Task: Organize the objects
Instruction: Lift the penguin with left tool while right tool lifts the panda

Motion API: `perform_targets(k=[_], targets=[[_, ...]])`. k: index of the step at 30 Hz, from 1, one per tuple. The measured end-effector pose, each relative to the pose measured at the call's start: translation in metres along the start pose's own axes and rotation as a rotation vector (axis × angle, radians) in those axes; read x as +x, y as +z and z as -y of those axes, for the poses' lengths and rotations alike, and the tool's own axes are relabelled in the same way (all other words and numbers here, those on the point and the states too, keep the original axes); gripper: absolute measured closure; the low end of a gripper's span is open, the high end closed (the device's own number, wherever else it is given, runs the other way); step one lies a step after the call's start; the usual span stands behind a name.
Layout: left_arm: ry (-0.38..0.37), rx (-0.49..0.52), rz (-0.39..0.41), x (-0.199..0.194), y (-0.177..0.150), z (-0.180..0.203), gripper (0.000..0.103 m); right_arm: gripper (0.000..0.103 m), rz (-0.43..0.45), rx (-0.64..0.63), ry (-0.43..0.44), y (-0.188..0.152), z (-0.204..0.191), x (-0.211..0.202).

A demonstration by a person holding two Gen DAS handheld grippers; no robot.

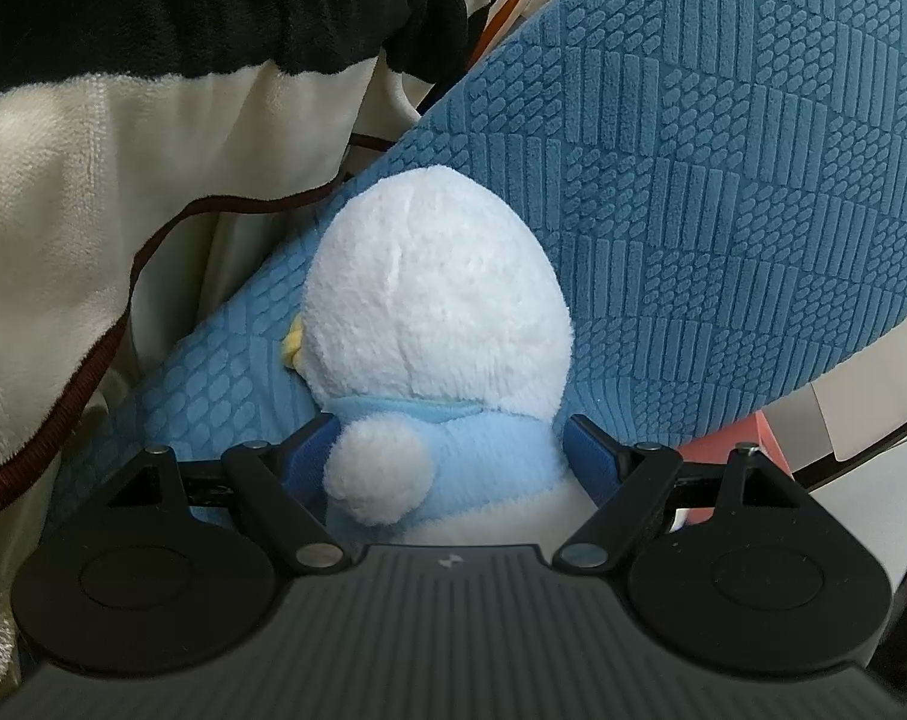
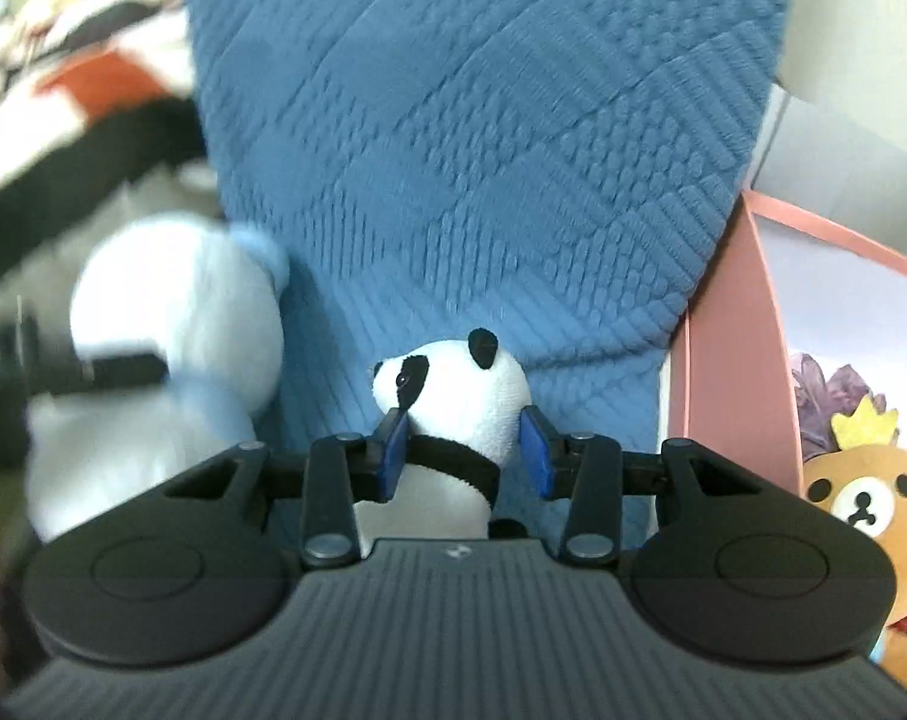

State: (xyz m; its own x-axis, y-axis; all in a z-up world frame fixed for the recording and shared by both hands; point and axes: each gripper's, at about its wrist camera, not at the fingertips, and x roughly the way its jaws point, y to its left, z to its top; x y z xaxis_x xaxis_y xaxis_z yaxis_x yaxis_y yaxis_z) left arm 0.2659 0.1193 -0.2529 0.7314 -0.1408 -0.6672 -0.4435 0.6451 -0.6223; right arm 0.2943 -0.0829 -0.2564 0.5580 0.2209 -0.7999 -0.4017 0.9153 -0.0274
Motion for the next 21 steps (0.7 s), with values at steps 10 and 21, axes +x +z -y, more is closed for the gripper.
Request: perform_targets(k=[10,21], targets=[[-0.004,-0.026,-0.003,0.000,0.001,-0.004,0.018,0.055,0.000,0.043,-0.014,-0.015,-0.006,0.018],[-0.014,-0.075,-0.015,0.006,0.010,-0.010,0.018,0.042,0.033,0.274,-0.019,-0.024,0.014,0.006]])
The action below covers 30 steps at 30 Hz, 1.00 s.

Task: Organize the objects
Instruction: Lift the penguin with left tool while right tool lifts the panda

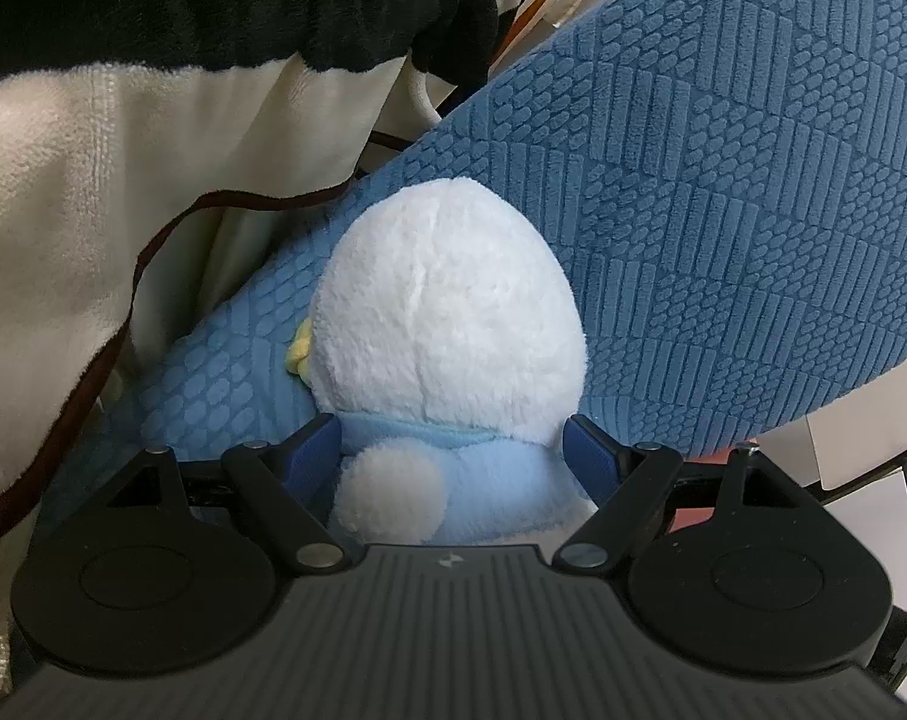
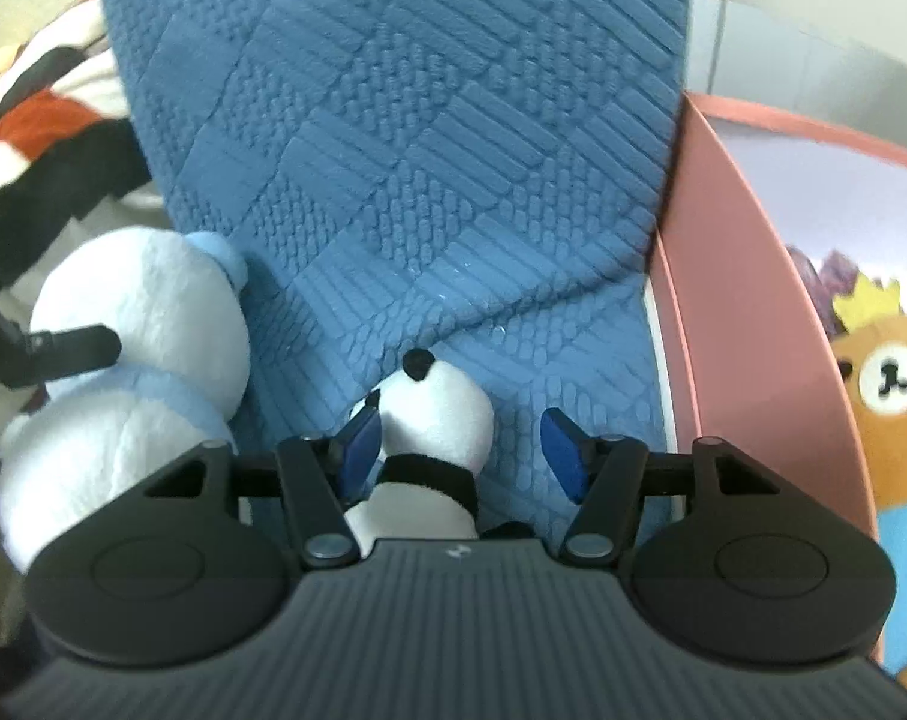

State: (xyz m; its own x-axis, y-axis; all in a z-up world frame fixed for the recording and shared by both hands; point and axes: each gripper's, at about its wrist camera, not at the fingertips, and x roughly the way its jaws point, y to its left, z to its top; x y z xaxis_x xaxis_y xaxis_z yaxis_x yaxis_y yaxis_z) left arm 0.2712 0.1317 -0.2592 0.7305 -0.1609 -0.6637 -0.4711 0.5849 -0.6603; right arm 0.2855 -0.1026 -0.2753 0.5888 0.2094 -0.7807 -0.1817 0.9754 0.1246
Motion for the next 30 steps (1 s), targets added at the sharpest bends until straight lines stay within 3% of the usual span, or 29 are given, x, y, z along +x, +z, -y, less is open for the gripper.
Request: perform_targets(k=[5,7,8,21,30], targets=[[0.013,0.013,-0.007,0.006,-0.001,0.002,0.018,0.043,-0.062,0.030,0.038,-0.009,0.002,0.013],[0.016,0.024,-0.015,0.010,0.000,0.003,0.017,0.051,-0.077,0.023,0.061,-0.011,-0.001,0.016],[0.019,0.029,-0.020,0.012,-0.001,0.005,0.017,0.061,-0.077,0.011,0.075,-0.011,-0.004,0.016],[-0.001,0.040,-0.097,0.030,-0.005,0.008,0.016,0.062,-0.067,-0.016,0.075,-0.009,-0.010,0.002],[0.019,0.159,-0.085,0.015,-0.014,0.022,0.021,0.062,-0.064,-0.022,0.092,-0.005,-0.007,-0.016]])
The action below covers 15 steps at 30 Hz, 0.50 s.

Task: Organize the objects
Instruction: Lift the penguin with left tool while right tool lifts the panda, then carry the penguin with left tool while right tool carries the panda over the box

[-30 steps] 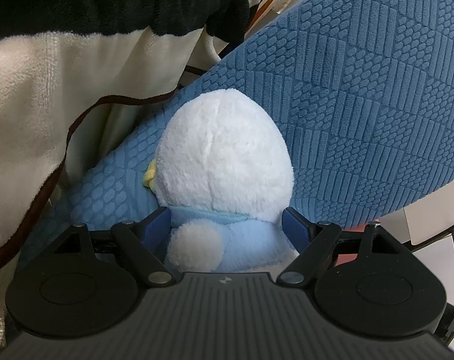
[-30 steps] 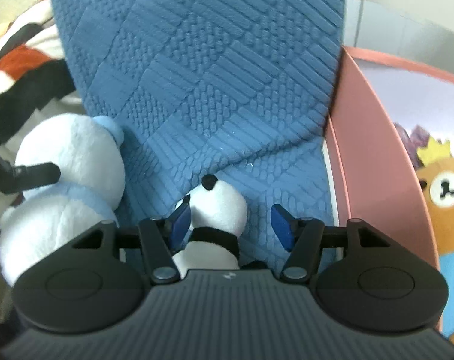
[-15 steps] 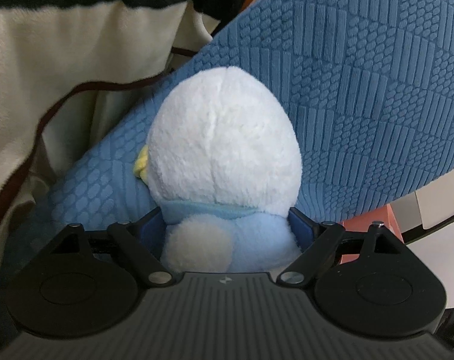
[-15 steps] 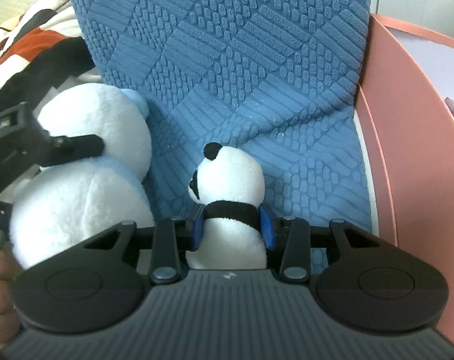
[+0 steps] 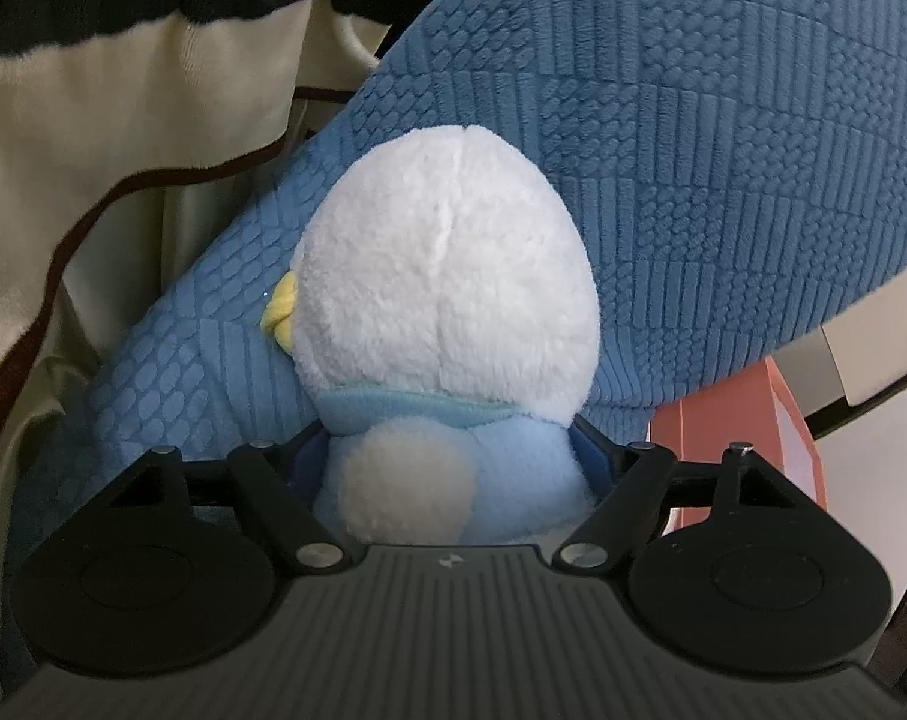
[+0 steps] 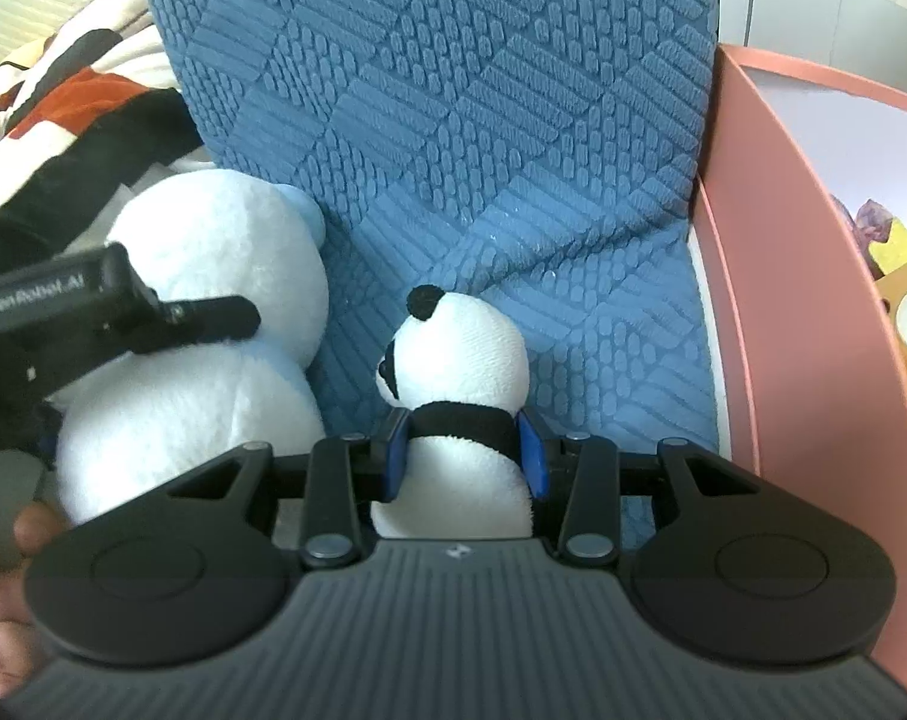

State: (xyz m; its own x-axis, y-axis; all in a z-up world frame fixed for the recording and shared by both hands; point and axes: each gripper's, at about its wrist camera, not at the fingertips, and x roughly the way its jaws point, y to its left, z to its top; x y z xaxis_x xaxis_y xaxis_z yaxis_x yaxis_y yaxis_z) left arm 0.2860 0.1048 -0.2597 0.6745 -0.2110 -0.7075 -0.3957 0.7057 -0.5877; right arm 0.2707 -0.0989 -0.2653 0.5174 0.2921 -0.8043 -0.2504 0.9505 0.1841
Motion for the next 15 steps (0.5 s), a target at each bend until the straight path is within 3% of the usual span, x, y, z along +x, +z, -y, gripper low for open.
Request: perform_targets(k=[15], targets=[[0.018,0.125,-0.036,-0.016,-0.021,0.026,0.022,0.061,-0.094,-0.018,0.058,-0.006,0.020,-0.027]])
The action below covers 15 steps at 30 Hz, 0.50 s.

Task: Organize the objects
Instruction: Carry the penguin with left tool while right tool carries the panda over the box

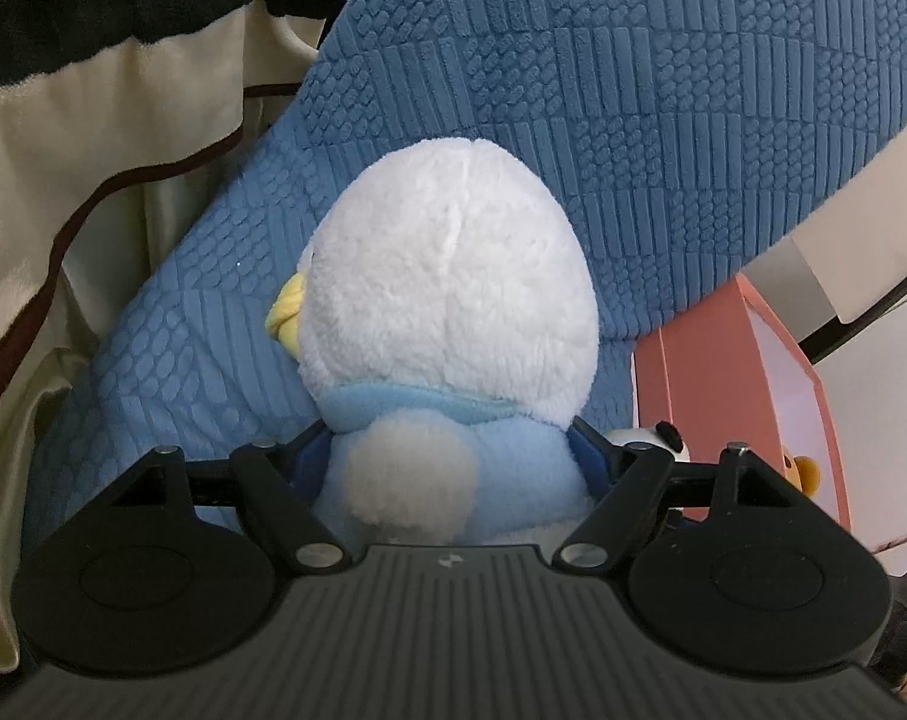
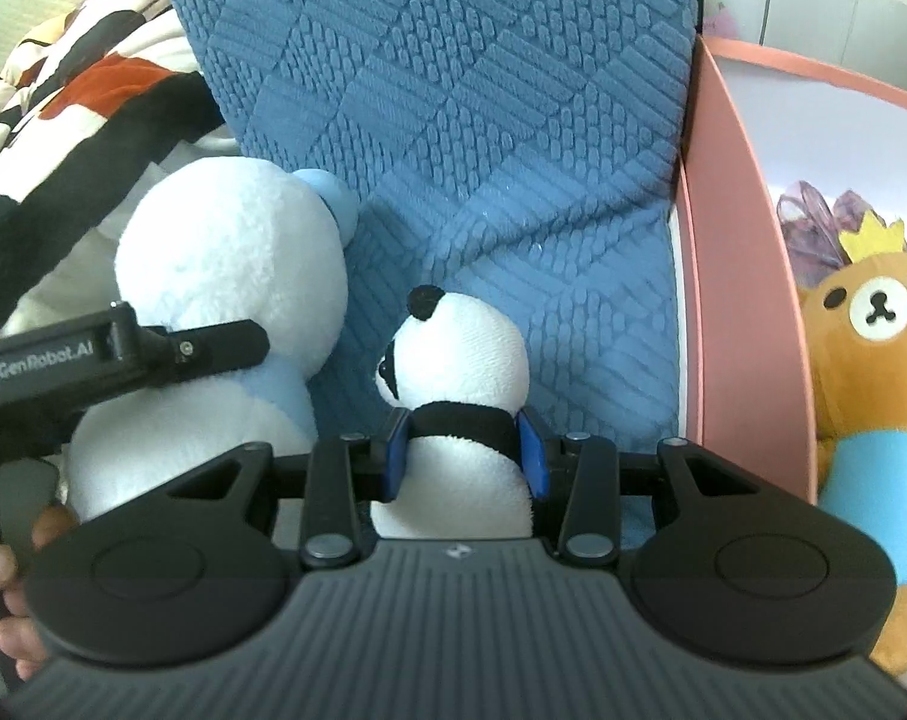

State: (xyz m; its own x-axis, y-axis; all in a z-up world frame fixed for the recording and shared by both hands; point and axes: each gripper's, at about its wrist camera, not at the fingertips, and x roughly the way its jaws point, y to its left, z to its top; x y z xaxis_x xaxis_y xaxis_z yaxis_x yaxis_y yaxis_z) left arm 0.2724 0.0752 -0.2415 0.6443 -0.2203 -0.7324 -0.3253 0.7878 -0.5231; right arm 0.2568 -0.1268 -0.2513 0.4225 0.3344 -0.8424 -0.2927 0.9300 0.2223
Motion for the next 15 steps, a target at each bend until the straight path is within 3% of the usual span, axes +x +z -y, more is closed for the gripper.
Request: perform_targets(k=[8,11,15], targets=[[-0.031,0.000,-0.004,-0.022,0.002,0.020,0.022,0.061,-0.064,0.002,0.024,0.005,0.006,-0.023],[-0.057,-0.016,-0.048,-0.028,0.011,0.031,0.022,0.062,-0.066,-0.003,0.037,0.011,0.007,-0.040],[-0.077,0.045,-0.056,-0.043,0.026,0.060,0.022,0.061,-0.055,-0.004,0.057,0.023,0.013,-0.068]])
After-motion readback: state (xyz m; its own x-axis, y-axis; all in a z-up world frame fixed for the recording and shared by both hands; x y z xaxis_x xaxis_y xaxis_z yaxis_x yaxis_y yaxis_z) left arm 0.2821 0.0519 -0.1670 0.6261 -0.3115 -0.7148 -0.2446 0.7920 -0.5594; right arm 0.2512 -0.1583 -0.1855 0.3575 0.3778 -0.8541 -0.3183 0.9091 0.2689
